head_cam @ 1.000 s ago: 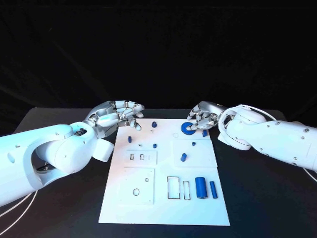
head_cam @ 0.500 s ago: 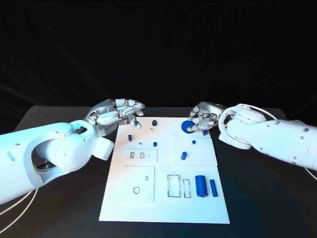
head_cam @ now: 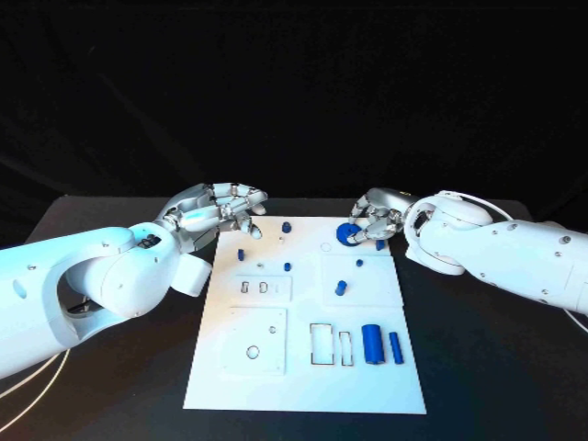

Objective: Assemble the parts on the task board

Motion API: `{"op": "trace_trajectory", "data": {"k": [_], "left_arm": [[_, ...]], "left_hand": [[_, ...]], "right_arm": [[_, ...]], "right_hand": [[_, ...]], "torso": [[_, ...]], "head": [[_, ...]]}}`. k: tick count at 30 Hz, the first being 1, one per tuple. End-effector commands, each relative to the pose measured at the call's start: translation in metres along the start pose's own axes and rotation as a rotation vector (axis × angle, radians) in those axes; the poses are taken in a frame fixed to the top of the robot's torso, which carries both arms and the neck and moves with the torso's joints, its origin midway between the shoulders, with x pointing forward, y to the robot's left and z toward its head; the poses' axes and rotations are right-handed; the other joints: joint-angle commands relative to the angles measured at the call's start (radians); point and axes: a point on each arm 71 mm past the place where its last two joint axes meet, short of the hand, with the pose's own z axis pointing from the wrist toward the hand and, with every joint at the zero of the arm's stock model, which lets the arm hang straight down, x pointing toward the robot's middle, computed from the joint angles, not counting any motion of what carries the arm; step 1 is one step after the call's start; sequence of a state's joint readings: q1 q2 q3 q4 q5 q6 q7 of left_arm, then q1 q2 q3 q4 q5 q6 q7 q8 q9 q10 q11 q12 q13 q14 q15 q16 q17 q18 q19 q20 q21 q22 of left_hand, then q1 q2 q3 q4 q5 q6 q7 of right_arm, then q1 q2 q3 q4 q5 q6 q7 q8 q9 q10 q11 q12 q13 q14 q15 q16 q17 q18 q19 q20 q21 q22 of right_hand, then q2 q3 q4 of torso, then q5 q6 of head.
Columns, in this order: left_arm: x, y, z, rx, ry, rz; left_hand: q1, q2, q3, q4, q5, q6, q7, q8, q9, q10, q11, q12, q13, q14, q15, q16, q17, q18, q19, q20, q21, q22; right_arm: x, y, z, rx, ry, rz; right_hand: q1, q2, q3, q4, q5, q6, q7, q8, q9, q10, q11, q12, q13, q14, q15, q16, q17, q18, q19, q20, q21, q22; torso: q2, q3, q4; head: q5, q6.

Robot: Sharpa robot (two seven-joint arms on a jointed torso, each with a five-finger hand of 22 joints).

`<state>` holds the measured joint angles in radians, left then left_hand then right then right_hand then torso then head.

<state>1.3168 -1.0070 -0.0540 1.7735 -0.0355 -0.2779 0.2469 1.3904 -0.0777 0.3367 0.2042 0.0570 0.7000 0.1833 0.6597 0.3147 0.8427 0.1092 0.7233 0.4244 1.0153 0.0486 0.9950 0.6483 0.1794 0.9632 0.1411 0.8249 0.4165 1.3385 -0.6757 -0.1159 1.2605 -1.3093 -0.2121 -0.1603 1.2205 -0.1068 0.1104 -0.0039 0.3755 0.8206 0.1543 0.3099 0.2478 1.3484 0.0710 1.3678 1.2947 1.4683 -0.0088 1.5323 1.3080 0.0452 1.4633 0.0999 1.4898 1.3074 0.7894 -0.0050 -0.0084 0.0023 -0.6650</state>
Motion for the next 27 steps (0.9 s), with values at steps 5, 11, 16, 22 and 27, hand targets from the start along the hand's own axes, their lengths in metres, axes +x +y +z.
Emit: {"op": "trace_trajectory", "data": {"k": [5,11,16,22,27], "left_arm": [[0.0021,-0.0010,-0.0001,0.005,0.020,-0.006],[0.0023,-0.0008,0.0008,0.006,0.021,-0.005],[0.0022,-0.0005,0.0017,0.005,0.022,-0.005],[0.0022,-0.0005,0.0021,0.006,0.022,-0.005],[0.0021,-0.0005,0.0021,0.006,0.021,-0.005]], "left_hand": [[0.003,-0.005,0.000,-0.005,0.000,-0.005,0.001,-0.004,-0.001,-0.002,0.004,-0.003,-0.001,0.007,0.000,-0.005,-0.001,0.004,-0.003,0.001,0.006,-0.001],[0.004,-0.005,0.001,-0.007,0.001,-0.004,0.001,-0.004,-0.001,-0.002,0.004,-0.004,-0.003,0.007,0.000,-0.006,-0.001,0.004,-0.003,0.002,0.006,-0.001],[0.004,-0.005,0.001,-0.007,0.001,-0.004,0.001,-0.004,-0.001,-0.002,0.004,-0.004,-0.003,0.007,0.000,-0.006,-0.001,0.004,-0.003,0.002,0.006,-0.001],[0.004,-0.005,0.001,-0.007,0.001,-0.004,0.001,-0.004,-0.001,-0.002,0.004,-0.004,-0.003,0.007,0.000,-0.006,-0.001,0.004,-0.003,0.002,0.006,-0.001],[0.004,-0.005,0.001,-0.007,0.001,-0.004,0.001,-0.004,-0.001,-0.002,0.004,-0.004,-0.003,0.007,0.000,-0.006,-0.001,0.004,-0.003,0.002,0.006,-0.001]], "right_arm": [[0.0058,-0.0024,0.0011,0.016,0.033,-0.066],[0.0072,-0.0012,0.0011,0.013,0.031,-0.099],[0.0079,0.0009,0.0005,0.004,0.025,-0.135],[0.0085,0.0037,-0.0006,-0.010,0.012,-0.175],[0.0075,0.0066,-0.0010,-0.025,-0.013,-0.180]], "right_hand": [[0.026,0.018,0.011,-0.010,0.014,0.000,0.001,0.014,-0.001,0.008,0.001,0.012,0.012,0.091,0.007,0.008,0.215,-0.017,0.034,0.007,0.011,0.160],[0.049,0.034,0.046,-0.025,0.008,0.019,-0.001,0.026,-0.002,0.017,-0.002,0.022,0.027,0.092,0.005,0.012,0.221,-0.019,0.040,0.006,0.017,0.170],[0.049,0.030,0.054,-0.030,-0.001,0.026,-0.003,0.029,-0.002,0.017,-0.003,0.022,0.028,0.093,0.005,0.013,0.222,-0.020,0.041,0.005,0.018,0.172],[0.043,0.029,0.068,-0.033,-0.005,0.052,-0.009,0.041,-0.001,0.023,-0.008,0.026,0.034,0.093,0.001,0.014,0.225,-0.021,0.045,0.003,0.022,0.179],[0.036,0.040,0.091,-0.032,0.007,0.079,-0.019,0.051,0.002,0.026,-0.017,0.027,0.037,0.093,-0.005,0.015,0.225,-0.021,0.045,-0.002,0.022,0.179]], "torso": [[0.001,-0.0001,-0.0007],[0.001,-0.0006,-0.0008],[0.000,-0.0004,-0.0017],[0.000,-0.0003,-0.0002],[0.000,-0.0006,0.0002]], "head": [[0.002,-0.003],[-0.001,-0.006],[-0.001,-0.008],[-0.002,-0.009],[-0.001,-0.007]]}}
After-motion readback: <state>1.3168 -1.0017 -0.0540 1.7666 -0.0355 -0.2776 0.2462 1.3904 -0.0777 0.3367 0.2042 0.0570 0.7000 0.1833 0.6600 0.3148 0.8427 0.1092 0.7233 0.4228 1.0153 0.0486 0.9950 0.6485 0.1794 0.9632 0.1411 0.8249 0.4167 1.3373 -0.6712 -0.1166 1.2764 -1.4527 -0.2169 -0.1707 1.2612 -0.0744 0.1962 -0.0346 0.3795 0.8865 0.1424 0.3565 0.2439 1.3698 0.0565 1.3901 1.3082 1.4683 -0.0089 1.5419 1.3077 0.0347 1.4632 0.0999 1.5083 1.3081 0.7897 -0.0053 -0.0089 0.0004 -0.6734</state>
